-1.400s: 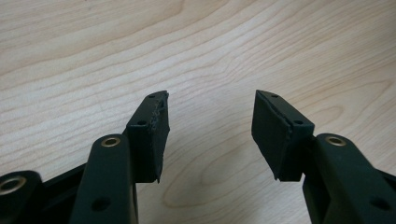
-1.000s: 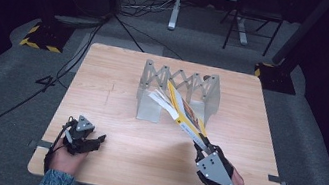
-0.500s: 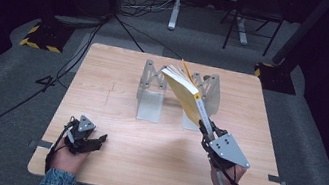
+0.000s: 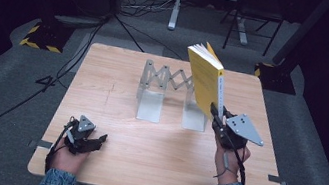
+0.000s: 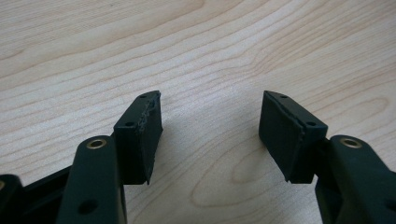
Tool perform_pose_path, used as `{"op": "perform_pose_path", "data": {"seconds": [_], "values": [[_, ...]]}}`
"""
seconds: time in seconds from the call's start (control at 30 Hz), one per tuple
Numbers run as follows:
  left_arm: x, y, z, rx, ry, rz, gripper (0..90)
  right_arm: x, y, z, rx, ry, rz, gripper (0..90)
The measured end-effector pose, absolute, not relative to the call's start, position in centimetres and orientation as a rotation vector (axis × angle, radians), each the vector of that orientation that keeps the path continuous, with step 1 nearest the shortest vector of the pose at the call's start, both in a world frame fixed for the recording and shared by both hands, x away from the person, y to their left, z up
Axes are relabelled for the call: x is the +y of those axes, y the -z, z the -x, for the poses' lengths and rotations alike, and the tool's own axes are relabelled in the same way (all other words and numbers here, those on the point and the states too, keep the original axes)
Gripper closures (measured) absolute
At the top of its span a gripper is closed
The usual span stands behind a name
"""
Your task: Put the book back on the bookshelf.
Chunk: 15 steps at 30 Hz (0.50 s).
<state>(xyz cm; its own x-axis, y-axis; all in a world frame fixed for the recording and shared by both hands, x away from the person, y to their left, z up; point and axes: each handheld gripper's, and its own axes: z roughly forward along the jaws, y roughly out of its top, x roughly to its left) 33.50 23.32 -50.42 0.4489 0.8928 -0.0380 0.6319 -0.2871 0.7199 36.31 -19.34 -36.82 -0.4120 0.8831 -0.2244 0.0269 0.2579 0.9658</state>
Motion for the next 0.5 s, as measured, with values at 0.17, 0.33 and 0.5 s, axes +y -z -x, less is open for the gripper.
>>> {"op": "perform_pose_path", "data": {"seconds": [0.17, 0.33, 0.5], "values": [[23.4, 50.4, -33.5, 1.267, -0.495, -2.024, 40.6, -19.8, 36.8, -37.6, 1.646, -1.308, -0.915, 76.2], [23.5, 50.4, -33.5, 1.269, -0.481, -2.015, 41.4, -19.6, 37.0, -39.1, 1.636, -1.33, -0.989, 76.2], [23.4, 50.4, -33.5, 1.272, -0.482, -2.01, 41.4, -19.0, 37.2, -40.1, 1.641, -1.326, -1.022, 76.2]]}}
